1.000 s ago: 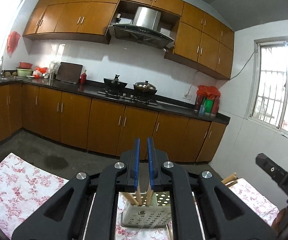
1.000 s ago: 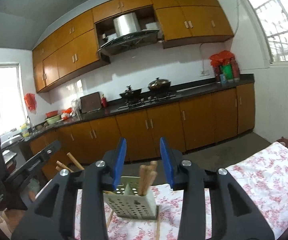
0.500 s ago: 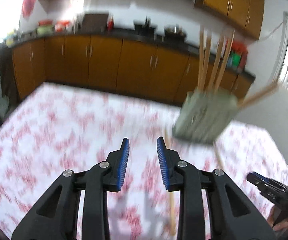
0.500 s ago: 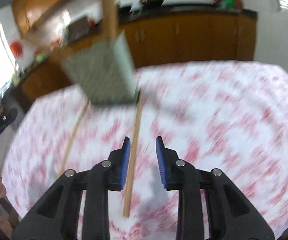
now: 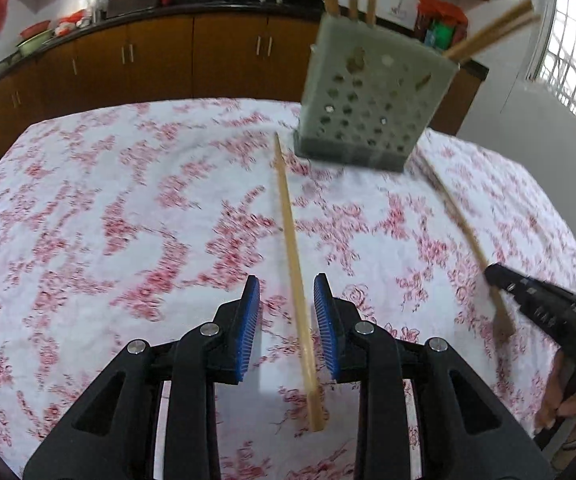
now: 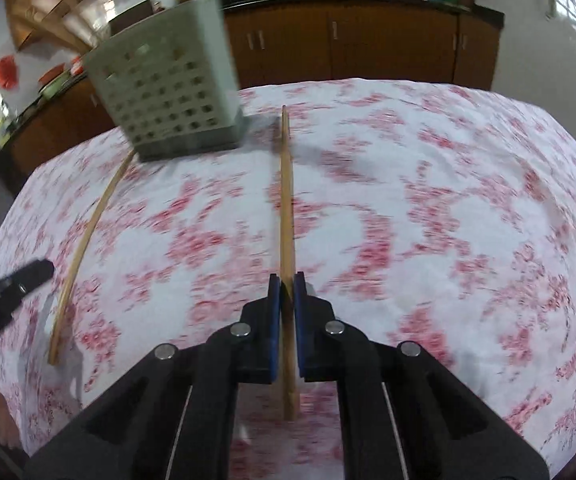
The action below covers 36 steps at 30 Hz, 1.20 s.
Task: Organize utensils
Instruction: 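Lower both tools to the cloth and close each on the last chopsticks, then hold the grasped chopsticks closed in both tools above the cloth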
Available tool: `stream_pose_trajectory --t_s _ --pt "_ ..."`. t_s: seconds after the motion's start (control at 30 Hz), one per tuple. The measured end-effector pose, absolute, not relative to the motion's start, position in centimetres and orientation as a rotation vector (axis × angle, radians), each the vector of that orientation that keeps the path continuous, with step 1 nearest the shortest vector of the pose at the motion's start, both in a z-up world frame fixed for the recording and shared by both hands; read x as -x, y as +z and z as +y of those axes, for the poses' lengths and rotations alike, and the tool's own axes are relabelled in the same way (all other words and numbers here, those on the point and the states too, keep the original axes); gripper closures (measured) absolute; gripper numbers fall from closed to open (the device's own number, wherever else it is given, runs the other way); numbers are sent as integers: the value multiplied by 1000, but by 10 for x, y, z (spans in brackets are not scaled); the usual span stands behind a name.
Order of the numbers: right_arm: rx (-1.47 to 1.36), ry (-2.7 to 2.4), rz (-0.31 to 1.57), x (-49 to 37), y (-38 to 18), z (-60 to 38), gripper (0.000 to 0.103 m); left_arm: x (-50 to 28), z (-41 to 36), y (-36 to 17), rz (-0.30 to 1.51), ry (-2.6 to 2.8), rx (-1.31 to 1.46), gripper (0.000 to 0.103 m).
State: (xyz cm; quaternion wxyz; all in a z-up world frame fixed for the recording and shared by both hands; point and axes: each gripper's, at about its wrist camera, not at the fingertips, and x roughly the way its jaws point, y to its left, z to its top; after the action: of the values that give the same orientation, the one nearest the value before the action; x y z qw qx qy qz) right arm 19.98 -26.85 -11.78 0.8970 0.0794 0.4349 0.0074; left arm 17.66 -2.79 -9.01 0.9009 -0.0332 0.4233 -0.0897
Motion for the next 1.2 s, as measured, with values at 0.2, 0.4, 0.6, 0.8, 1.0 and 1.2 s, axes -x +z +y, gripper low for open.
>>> stream_pose_trajectory --t_s 0.2,0.4,0.6,0.8,1.0,1.2 --pt "-145 19 894 -199 -120 -273 94 -185 -40 -104 891 -144 6 95" --pt "-124 15 888 -206 -120 -271 94 -200 -11 -104 886 -67 43 95" --pt "-102 -58 864 -228 -121 -287 94 -214 35 -103 881 46 81 95" --pt "-87 -79 859 -234 -121 -290 93 -216 41 -103 876 42 97 94" --pt "-94 -75 860 -234 -121 -291 93 -214 45 -103 874 32 126 94" --pt "-100 -75 860 -235 -122 -290 93 -214 44 -103 875 35 121 94"
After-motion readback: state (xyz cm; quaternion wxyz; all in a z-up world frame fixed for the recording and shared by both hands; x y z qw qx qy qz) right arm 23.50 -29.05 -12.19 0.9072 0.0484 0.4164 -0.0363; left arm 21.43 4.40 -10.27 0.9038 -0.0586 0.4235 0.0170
